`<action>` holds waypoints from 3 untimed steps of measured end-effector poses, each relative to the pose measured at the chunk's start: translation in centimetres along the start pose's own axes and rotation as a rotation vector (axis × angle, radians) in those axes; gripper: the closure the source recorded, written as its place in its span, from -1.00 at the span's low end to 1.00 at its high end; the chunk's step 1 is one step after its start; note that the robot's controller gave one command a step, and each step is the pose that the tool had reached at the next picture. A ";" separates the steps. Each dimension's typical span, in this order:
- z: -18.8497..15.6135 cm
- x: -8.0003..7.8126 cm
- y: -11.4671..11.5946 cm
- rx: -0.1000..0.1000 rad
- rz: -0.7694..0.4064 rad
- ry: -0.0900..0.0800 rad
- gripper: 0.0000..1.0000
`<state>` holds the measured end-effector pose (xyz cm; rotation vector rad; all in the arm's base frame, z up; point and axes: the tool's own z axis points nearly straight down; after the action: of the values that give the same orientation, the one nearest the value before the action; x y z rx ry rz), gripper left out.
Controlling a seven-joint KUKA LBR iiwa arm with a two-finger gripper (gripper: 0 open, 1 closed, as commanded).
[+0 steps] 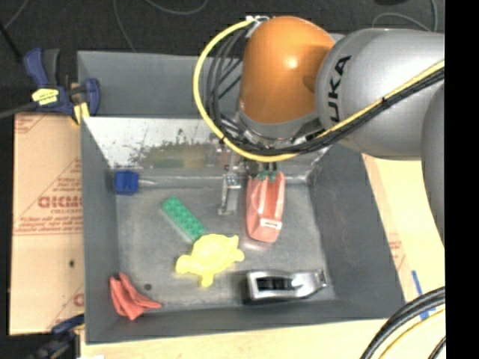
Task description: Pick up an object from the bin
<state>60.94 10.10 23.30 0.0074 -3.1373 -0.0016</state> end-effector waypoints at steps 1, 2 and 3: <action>-0.5 -0.1 0.0 -0.001 0.002 -0.008 -1.00; 1.7 -0.2 -0.4 0.001 -0.083 -0.013 -1.00; 5.5 2.3 -1.2 -0.001 -0.095 -0.010 -1.00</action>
Offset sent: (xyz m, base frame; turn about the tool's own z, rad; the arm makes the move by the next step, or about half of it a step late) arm -0.0033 -0.0188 -0.1180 -0.4111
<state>58.66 8.87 17.77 0.1567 -3.1438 -0.0031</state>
